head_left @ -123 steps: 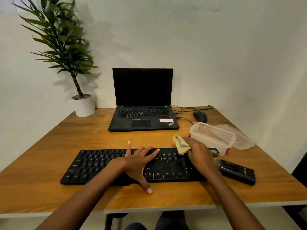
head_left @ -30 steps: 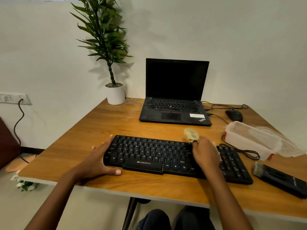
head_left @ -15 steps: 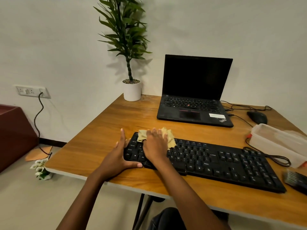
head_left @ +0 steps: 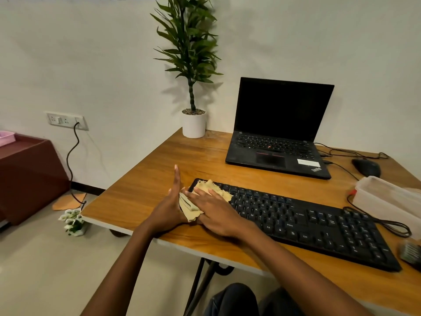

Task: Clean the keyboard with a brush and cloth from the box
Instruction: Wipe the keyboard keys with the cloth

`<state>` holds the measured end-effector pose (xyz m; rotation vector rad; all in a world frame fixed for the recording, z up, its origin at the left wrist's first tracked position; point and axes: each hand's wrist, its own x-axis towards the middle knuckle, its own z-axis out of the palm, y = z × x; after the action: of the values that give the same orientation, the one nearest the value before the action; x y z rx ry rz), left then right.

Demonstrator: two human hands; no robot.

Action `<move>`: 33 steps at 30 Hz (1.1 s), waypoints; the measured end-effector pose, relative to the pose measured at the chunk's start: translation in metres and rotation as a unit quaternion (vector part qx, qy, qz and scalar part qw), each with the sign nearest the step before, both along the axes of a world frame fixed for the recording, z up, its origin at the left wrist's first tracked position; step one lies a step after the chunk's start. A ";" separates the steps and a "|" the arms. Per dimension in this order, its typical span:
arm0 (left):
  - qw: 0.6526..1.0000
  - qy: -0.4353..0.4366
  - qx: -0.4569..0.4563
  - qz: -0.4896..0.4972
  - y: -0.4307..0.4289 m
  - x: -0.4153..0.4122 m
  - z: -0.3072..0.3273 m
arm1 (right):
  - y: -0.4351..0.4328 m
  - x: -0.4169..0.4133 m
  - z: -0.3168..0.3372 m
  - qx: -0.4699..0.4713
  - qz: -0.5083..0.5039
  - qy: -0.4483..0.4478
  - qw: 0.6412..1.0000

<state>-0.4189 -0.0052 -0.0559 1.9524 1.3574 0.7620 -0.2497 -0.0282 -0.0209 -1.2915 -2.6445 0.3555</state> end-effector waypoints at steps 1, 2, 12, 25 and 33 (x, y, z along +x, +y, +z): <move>1.000 0.001 -0.002 -0.007 0.000 0.000 0.000 | -0.002 0.005 0.002 -0.005 0.010 -0.003 1.000; 1.000 0.003 -0.004 -0.013 0.000 -0.001 0.000 | -0.003 0.010 0.003 -0.011 0.022 -0.003 1.000; 0.996 0.064 -0.066 0.021 -0.004 0.002 0.008 | -0.033 0.084 0.002 -0.016 0.030 0.012 0.999; 0.994 0.096 -0.058 0.014 -0.005 0.000 0.006 | -0.101 0.198 0.028 -0.027 -0.126 0.047 0.991; 0.994 0.097 -0.051 0.018 -0.006 0.001 0.006 | -0.015 0.196 0.046 0.203 -0.473 0.129 0.847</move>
<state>-0.4178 -0.0113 -0.0500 1.9667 1.5182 0.5176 -0.0537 -0.0429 0.0256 -1.9703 -1.4623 -0.1696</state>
